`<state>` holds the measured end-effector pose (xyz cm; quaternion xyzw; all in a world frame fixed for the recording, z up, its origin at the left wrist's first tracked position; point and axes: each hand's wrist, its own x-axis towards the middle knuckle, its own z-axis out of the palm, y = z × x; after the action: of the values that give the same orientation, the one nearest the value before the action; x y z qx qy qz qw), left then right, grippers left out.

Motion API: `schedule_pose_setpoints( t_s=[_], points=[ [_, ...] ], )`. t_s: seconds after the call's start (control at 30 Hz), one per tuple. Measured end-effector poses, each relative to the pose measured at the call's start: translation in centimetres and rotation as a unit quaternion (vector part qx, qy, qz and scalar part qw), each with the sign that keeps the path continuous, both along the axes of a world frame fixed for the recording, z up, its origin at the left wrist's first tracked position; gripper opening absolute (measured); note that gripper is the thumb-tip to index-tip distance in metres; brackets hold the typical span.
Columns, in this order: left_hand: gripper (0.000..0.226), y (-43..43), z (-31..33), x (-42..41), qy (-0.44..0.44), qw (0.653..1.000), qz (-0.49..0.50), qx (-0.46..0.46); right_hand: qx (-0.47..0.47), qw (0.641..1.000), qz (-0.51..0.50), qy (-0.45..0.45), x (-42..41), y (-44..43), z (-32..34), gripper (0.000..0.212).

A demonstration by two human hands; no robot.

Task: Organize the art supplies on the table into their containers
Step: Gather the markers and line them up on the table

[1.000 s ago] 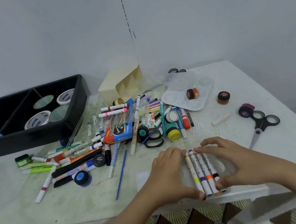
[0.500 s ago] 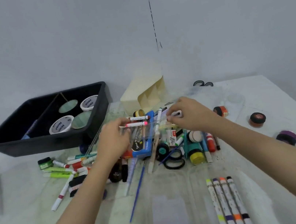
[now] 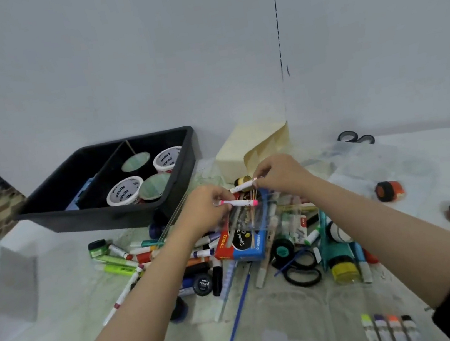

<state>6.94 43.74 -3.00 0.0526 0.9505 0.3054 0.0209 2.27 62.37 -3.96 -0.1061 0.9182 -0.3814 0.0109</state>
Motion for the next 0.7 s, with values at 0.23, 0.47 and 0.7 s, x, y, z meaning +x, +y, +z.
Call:
schedule_pose_setpoints(
  t_s=[0.23,0.47,0.7],
  points=[
    [0.021,0.3,0.9,0.9,0.067,0.99,0.004,0.126,-0.246,0.962,-0.063,0.102,4.2,2.8,3.9,0.005],
    [0.05,1.2,3.2,4.8,0.022,0.961,-0.058,0.268,-0.349,0.931,-0.076,0.077,12.6,6.1,5.0,0.007],
    [0.06,3.0,2.4,10.3,-0.096,0.934,-0.102,0.328,-0.255,0.965,-0.051,-0.043,20.4,7.9,-0.2,0.005]
  ],
)
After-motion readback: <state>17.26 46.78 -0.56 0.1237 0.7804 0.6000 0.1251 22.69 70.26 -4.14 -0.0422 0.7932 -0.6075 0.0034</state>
